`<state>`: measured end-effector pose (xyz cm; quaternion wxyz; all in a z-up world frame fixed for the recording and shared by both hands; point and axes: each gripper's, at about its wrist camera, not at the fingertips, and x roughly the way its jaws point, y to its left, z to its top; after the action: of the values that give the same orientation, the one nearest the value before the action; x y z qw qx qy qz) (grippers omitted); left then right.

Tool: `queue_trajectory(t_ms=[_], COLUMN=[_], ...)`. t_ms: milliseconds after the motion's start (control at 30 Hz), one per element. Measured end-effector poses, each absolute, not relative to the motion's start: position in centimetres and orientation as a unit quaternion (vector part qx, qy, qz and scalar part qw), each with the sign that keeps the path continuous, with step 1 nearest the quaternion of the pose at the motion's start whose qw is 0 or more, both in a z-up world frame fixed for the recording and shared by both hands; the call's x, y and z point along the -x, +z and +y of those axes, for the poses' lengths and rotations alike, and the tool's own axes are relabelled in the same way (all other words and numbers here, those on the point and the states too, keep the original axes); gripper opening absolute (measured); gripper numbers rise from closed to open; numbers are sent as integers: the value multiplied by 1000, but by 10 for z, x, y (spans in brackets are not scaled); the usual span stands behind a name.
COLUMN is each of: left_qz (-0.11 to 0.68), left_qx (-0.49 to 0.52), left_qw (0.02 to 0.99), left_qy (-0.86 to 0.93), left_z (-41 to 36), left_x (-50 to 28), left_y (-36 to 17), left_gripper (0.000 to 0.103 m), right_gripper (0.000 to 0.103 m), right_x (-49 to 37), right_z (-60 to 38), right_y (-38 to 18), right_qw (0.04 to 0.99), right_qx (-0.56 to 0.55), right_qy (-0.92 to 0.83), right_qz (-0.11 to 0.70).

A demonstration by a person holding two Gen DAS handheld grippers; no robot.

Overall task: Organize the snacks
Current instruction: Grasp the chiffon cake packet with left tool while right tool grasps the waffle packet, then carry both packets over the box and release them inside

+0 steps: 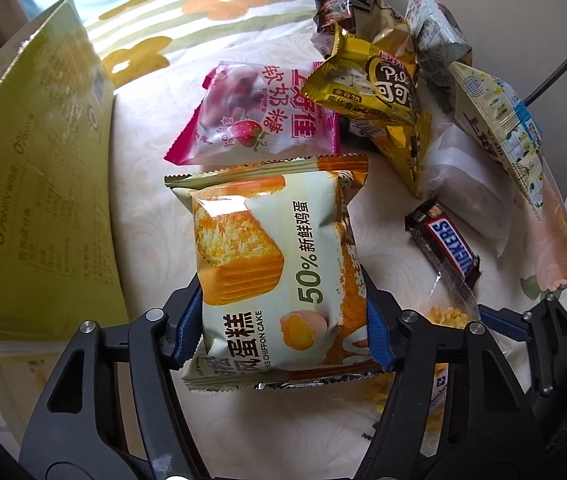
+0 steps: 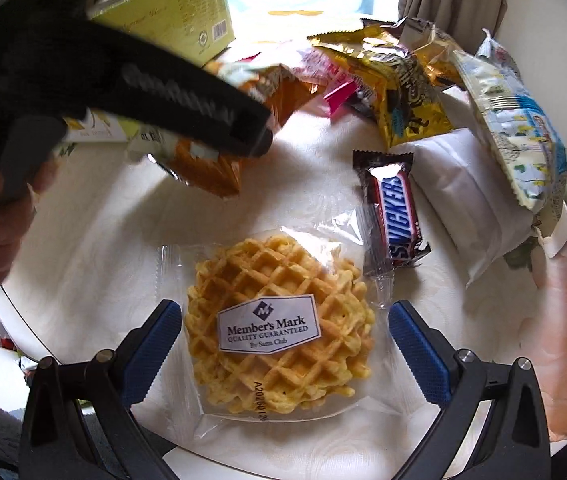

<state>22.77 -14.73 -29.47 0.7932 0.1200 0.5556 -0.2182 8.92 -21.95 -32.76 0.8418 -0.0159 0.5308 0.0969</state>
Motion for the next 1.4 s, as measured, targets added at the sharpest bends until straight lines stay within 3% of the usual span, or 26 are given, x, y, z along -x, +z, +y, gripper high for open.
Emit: queue_trajectory(t_ms=[133, 267, 567, 867, 1400], left_qz=[546, 545, 538, 503, 416], left_qx=[-129, -128, -128, -120, -43], left_qw=[798, 799, 804, 830, 899], left_qy=[-219, -219, -216, -210, -130], left_z=[-143, -139, -137, -135, -89], left_x=[-219, -210, -201, -191, -195], left_y=[-285, -279, -263, -208, -91], left_gripper=[63, 63, 63, 63, 63], right_gripper=[101, 88, 73, 73, 73], right_x=[-92, -87, -83, -75, -128], right_z=[-223, -221, -227, -244, -258], right_y=[-330, -328, -315, -273, -142], right_qw=[844, 845, 845, 862, 902], right_qx=[8, 14, -17, -29, 17], right_qy=[101, 113, 127, 121, 163], right_qz=[526, 522, 519, 491, 400])
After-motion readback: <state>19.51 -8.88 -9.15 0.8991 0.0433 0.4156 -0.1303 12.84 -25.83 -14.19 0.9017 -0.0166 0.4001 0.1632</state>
